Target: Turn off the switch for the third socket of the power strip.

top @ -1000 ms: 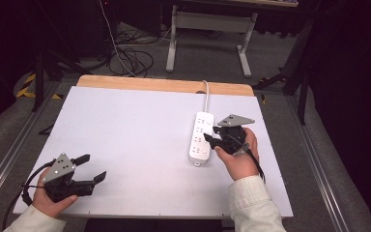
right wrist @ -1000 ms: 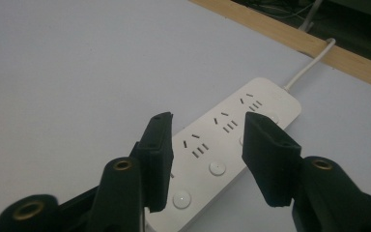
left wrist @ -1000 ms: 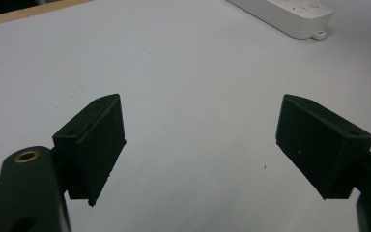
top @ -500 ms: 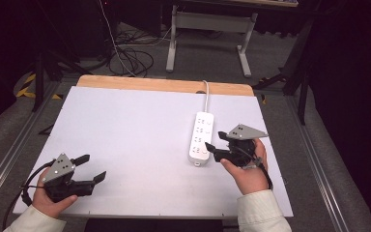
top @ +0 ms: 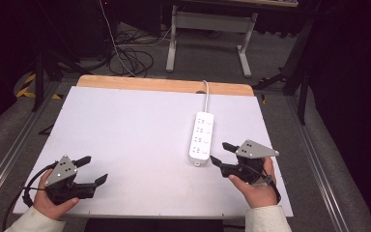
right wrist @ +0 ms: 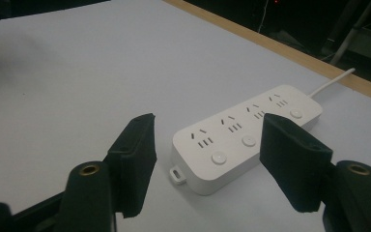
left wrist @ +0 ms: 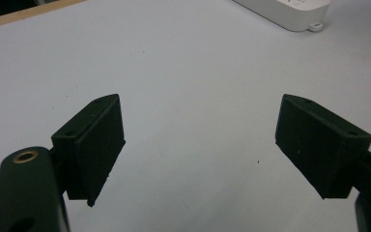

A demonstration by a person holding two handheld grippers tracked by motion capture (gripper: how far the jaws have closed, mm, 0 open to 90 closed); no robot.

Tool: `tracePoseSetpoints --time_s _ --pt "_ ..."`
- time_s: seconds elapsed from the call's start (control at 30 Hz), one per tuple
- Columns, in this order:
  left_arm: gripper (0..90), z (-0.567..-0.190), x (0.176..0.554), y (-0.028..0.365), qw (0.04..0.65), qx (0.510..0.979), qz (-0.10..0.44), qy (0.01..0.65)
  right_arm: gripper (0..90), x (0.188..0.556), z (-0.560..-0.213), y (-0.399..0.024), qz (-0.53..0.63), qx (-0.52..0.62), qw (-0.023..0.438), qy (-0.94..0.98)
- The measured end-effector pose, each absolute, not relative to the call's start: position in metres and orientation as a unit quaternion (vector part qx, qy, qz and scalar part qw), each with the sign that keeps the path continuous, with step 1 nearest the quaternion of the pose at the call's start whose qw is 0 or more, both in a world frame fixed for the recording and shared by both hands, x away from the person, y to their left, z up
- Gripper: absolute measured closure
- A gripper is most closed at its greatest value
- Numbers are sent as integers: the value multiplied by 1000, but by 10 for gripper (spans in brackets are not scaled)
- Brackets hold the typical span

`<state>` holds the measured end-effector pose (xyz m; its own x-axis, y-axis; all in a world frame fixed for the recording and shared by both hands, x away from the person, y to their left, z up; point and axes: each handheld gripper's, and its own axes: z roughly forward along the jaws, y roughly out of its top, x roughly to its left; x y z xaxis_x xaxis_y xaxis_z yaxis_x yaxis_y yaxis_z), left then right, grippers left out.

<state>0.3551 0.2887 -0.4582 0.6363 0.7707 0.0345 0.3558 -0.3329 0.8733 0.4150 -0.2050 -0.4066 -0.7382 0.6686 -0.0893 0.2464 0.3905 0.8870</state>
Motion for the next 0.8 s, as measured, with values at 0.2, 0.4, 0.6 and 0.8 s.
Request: tracePoseSetpoints --time_s 0.2,0.4,0.6,0.8 --pt "175 -458 353 289 463 779 214 365 363 408 -426 -218 481 281 224 800" --pt "166 -457 349 288 464 778 211 367 358 403 -445 -230 489 293 221 791" --pt "160 -459 347 291 465 773 214 374 360 399 -463 -239 493 302 209 789" --pt "155 -460 348 294 467 768 218 381 351 399 -477 -243 506 295 192 787"
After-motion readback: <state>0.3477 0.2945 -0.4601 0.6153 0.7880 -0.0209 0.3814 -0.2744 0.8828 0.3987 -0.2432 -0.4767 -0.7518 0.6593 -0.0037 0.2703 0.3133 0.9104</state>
